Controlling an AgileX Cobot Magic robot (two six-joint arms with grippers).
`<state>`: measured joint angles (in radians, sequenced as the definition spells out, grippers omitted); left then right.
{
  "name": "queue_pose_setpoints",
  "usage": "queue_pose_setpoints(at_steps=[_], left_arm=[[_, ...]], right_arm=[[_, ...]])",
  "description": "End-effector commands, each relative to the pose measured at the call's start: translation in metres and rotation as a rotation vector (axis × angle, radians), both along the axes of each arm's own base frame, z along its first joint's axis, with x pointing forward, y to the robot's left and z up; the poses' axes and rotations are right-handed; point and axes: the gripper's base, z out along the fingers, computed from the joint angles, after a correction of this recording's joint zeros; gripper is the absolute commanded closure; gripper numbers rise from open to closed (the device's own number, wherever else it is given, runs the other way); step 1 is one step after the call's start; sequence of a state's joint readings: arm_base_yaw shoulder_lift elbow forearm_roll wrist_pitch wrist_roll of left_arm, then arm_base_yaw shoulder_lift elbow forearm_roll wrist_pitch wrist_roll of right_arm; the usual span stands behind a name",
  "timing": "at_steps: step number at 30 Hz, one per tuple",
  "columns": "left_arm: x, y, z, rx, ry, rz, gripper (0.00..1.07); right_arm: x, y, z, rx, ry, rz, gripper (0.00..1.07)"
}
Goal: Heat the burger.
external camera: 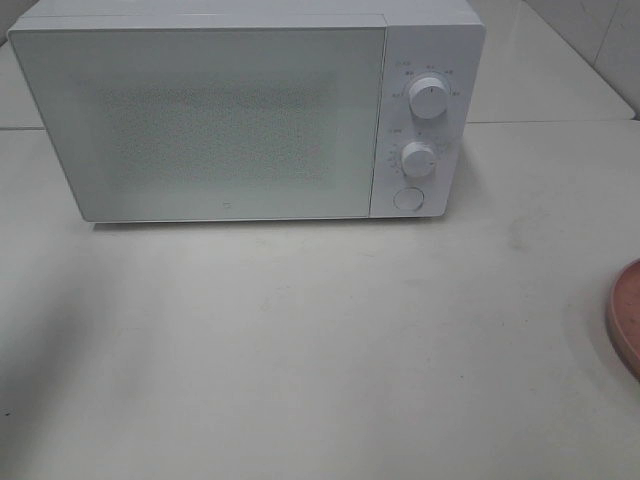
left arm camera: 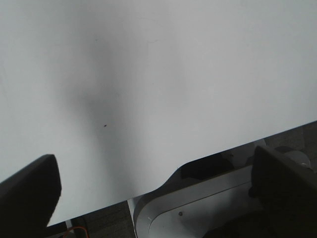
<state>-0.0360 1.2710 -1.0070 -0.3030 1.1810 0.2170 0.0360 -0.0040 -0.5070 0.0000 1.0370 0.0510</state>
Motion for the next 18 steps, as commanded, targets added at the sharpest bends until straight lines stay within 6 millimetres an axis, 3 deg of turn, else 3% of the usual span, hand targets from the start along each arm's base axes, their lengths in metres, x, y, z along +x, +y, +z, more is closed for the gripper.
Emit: queue_pose_setpoints(at_steps=[1, 3, 7, 11, 18], left_arm=[[-0.010, 0.010, 0.009, 0.011, -0.009, 0.054, 0.04], [-0.026, 0.019, 0.021, 0.028, -0.048, 0.108, 0.04], [-0.046, 0.023, 0.025, 0.053, -0.099, 0.140, 0.04], [-0.082, 0.024, 0.019, 0.084, -0.184, 0.146, 0.04], [-0.117, 0.022, 0.006, 0.086, -0.284, 0.150, 0.04]], right_arm=[[-0.004, 0.000, 0.000, -0.004, -0.032, -0.003, 0.32], [-0.004, 0.000, 0.000, -0.004, -0.032, -0.003, 0.32], [-0.004, 0.000, 0.000, -0.004, -0.032, -0.003, 0.32], [-0.004, 0.000, 0.000, -0.004, -0.032, -0.003, 0.32], [-0.004, 0.000, 0.000, -0.004, -0.032, -0.003, 0.32]])
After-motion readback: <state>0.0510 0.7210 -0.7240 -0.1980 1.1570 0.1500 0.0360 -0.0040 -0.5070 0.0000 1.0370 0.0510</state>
